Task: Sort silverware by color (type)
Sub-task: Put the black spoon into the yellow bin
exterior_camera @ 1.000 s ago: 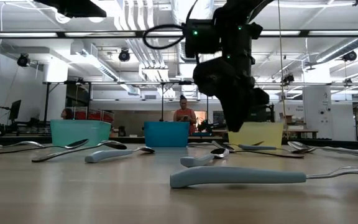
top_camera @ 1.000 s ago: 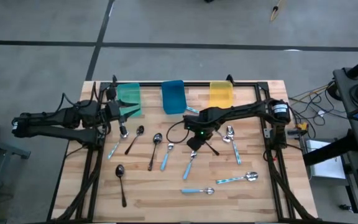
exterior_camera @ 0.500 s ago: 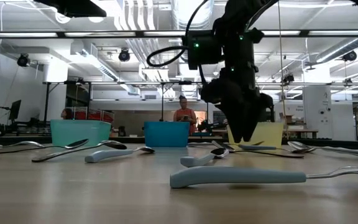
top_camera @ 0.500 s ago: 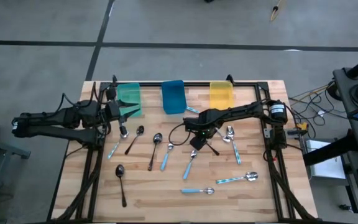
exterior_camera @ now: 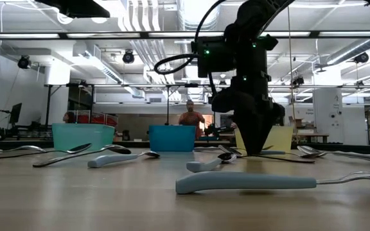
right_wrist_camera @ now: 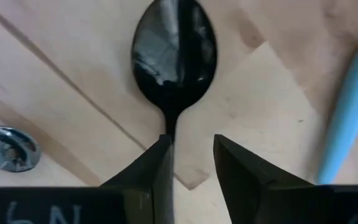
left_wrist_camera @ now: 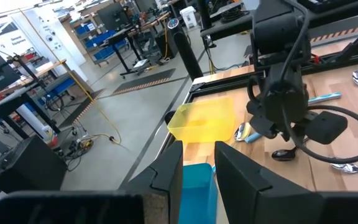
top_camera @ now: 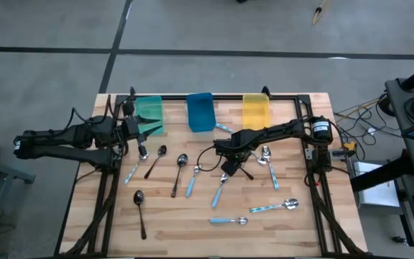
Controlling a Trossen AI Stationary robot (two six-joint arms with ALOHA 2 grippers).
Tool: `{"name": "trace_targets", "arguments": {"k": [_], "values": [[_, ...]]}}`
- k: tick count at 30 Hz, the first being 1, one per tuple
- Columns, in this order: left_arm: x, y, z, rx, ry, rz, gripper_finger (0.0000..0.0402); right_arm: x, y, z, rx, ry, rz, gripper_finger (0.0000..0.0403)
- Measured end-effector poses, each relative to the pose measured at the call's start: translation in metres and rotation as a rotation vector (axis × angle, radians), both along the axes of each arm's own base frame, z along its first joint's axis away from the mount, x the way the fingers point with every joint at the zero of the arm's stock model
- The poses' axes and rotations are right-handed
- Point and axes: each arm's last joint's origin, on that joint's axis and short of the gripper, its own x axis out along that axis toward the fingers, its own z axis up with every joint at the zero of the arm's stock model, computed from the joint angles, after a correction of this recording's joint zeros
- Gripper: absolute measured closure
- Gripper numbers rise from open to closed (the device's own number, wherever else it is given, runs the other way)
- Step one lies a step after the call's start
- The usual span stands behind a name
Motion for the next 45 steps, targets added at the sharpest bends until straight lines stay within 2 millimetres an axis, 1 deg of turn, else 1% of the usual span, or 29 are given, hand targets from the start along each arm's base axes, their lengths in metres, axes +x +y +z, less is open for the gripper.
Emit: {"name": "trace_targets", "arguments": {"k": [7, 13, 16, 21, 26, 34, 38, 41, 45], "values": [[0.000, 0.000, 0.000, 0.000, 0.001, 0.000, 0.0327, 0.005, 0.007, -0.001, -0.002, -0.040, 0.012, 0.0304], [0.000, 0.000, 0.000, 0.000, 0.001, 0.000, 0.0327, 0.009, 0.007, -0.013, -0.028, -0.024, 0.006, 0.0316], [0.000, 0.000, 0.000, 0.000, 0.001, 0.000, 0.0327, 0.010, 0.007, -0.023, -0.028, 0.003, 0.016, 0.0334], [0.000, 0.000, 0.000, 0.000, 0.001, 0.000, 0.0327, 0.010, 0.007, -0.037, -0.029, 0.048, 0.039, 0.0385], [0.000, 0.000, 0.000, 0.000, 0.001, 0.000, 0.0327, 0.010, 0.007, -0.034, -0.029, 0.040, 0.043, 0.0392], [0.000, 0.000, 0.000, 0.000, 0.000, 0.000, 0.0327, 0.006, 0.007, 0.004, -0.033, -0.067, -0.010, 0.0393], [0.000, 0.000, 0.001, 0.000, -0.007, 0.000, 0.0327, 0.007, 0.006, 0.035, -0.052, -0.166, -0.018, 0.0394], [0.000, 0.000, 0.002, 0.001, -0.017, 0.000, 0.0327, 0.010, 0.001, 0.047, -0.073, -0.197, -0.029, 0.0394], [0.000, 0.000, 0.002, 0.001, -0.017, 0.000, 0.0327, 0.015, -0.011, 0.075, -0.099, -0.263, -0.044, 0.0394]]}}
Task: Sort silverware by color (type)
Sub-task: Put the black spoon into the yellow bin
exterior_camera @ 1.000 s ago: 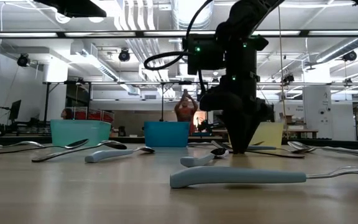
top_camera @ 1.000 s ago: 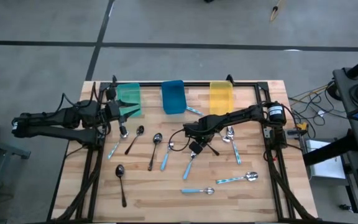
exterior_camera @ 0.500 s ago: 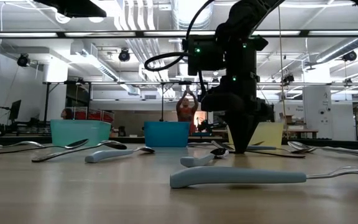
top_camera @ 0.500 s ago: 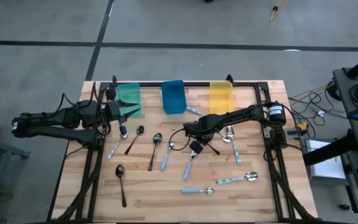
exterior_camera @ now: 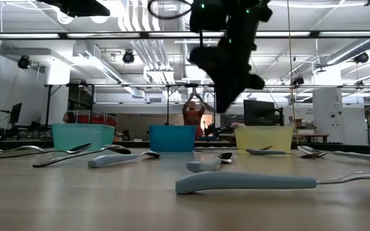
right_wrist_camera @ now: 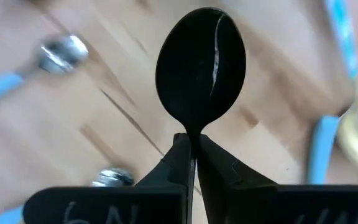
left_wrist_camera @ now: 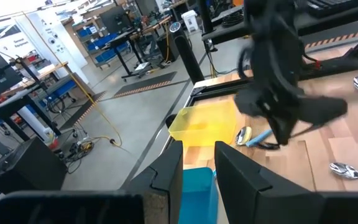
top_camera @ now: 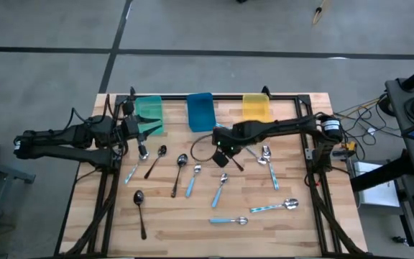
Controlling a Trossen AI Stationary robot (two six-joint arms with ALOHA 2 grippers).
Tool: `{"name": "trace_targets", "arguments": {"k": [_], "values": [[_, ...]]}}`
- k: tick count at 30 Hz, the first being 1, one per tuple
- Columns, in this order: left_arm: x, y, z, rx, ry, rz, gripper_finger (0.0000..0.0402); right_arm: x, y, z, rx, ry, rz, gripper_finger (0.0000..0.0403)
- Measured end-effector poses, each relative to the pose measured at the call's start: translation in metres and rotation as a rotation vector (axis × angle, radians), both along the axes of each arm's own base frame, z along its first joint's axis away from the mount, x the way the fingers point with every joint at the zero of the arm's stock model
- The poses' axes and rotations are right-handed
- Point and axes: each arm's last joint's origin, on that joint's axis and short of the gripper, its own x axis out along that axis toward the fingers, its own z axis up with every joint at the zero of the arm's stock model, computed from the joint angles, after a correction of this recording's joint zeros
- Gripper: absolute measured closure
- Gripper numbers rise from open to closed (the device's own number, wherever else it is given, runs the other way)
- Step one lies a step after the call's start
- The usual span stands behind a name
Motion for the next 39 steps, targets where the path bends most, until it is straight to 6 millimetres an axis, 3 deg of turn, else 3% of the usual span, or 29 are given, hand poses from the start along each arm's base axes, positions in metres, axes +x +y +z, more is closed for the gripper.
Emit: {"name": "trace_targets", "arguments": {"k": [7, 14, 21, 31, 39], "values": [[0.000, 0.000, 0.000, 0.000, -0.003, 0.000, 0.0327, 0.000, -0.040, 0.038, -0.019, -0.023, -0.067, 0.0394], [0.000, 0.000, 0.001, 0.000, -0.006, 0.000, 0.0327, -0.013, -0.086, 0.073, -0.032, -0.037, -0.154, 0.0394], [0.000, 0.000, 0.001, 0.023, 0.002, -0.003, 0.0327, -0.039, -0.128, 0.087, 0.042, -0.001, -0.262, 0.0394], [0.000, 0.000, 0.001, 0.023, 0.000, -0.003, 0.0327, -0.078, -0.183, 0.076, 0.216, 0.023, -0.421, 0.0394], [0.000, 0.000, 0.001, 0.024, -0.004, -0.003, 0.0327, -0.092, -0.215, 0.045, 0.311, 0.137, -0.456, 0.0392]]}}
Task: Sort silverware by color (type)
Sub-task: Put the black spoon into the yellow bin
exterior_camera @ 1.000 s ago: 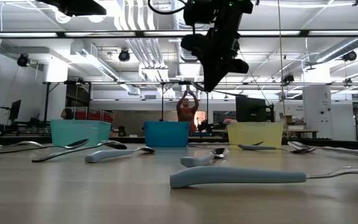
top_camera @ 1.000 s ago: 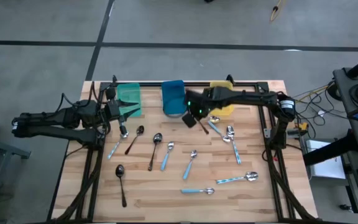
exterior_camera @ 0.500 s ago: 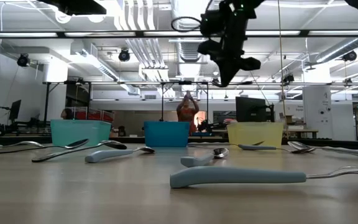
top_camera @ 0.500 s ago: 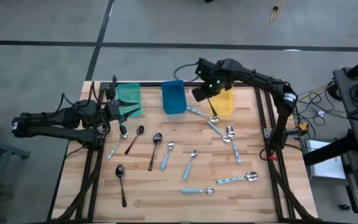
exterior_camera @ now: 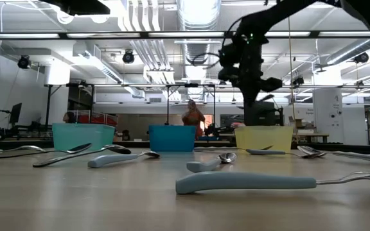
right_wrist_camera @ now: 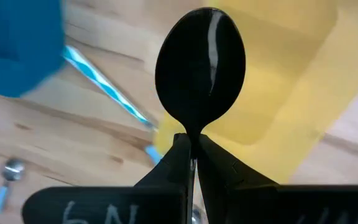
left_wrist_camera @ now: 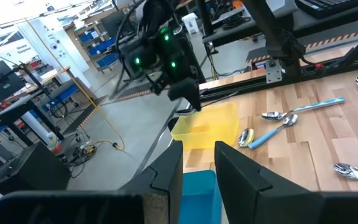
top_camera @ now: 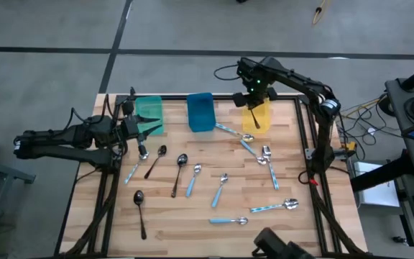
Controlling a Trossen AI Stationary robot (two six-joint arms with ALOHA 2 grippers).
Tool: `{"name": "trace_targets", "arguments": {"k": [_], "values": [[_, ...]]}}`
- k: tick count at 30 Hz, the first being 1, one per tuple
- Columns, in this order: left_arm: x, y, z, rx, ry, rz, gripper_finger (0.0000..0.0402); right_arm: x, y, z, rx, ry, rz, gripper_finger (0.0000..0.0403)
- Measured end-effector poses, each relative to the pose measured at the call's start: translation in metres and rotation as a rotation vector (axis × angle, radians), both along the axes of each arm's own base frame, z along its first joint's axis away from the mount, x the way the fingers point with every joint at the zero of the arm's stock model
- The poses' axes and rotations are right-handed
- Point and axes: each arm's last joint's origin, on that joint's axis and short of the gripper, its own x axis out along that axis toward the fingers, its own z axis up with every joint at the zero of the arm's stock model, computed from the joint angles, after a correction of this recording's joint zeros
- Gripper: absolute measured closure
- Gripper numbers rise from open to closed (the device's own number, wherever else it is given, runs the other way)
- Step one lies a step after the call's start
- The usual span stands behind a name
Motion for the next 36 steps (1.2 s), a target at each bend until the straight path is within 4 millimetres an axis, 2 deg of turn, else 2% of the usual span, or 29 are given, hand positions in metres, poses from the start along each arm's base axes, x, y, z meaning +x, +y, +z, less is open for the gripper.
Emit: {"name": "trace_targets", "arguments": {"k": [5, 17, 26, 36], "values": [[0.000, 0.000, 0.000, 0.000, 0.000, 0.000, 0.0327, -0.008, -0.010, -0.019, 0.080, 0.084, 0.014, 0.0392], [0.000, 0.000, 0.000, 0.000, 0.000, 0.000, 0.0327, 0.000, -0.036, -0.060, 0.143, 0.138, 0.067, 0.0391], [0.000, 0.000, 0.000, 0.001, 0.000, 0.000, 0.0327, 0.011, -0.055, -0.067, 0.109, 0.162, 0.118, 0.0391], [-0.001, 0.001, 0.000, 0.008, 0.006, 0.051, 0.0327, 0.010, -0.058, -0.069, 0.056, 0.251, 0.215, 0.0391]]}}
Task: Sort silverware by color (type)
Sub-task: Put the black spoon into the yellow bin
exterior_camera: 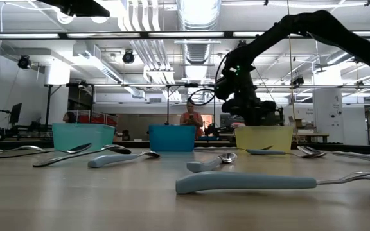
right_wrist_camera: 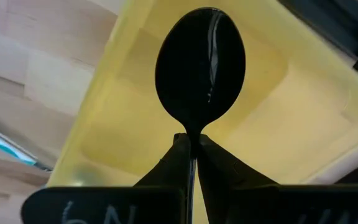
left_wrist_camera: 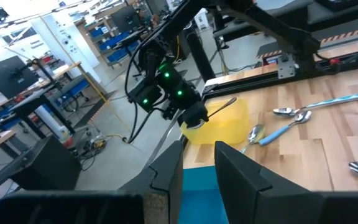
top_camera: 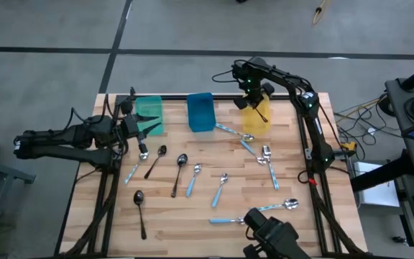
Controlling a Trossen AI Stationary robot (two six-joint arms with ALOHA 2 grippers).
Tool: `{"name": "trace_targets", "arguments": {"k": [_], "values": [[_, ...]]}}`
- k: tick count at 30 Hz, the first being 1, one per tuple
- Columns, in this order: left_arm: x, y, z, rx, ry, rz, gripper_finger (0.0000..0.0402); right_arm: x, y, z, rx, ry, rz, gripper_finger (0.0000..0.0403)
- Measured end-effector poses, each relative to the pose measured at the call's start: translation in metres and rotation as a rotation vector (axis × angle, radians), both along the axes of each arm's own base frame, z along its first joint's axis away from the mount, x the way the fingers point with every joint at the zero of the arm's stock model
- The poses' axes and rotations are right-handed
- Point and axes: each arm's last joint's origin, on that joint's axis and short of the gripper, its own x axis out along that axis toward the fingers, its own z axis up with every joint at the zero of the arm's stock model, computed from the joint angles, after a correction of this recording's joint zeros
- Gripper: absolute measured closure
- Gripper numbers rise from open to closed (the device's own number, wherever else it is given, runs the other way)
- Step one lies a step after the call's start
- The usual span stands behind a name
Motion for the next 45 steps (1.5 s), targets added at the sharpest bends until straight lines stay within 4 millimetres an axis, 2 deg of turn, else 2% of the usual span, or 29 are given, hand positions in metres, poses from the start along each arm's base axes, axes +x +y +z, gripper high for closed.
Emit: {"name": "trace_targets", "arguments": {"k": [13, 24, 45], "values": [[0.000, 0.000, 0.000, 0.000, 0.004, 0.001, 0.0327, 0.007, 0.005, -0.005, -0.034, 0.016, 0.080, 0.0391], [0.000, 0.000, -0.001, -0.001, 0.009, 0.001, 0.0327, 0.008, 0.009, -0.021, -0.048, 0.043, 0.084, 0.0391], [0.000, 0.000, -0.001, -0.001, 0.010, 0.001, 0.0327, 0.012, 0.005, -0.022, -0.088, 0.004, 0.074, 0.0390]]}}
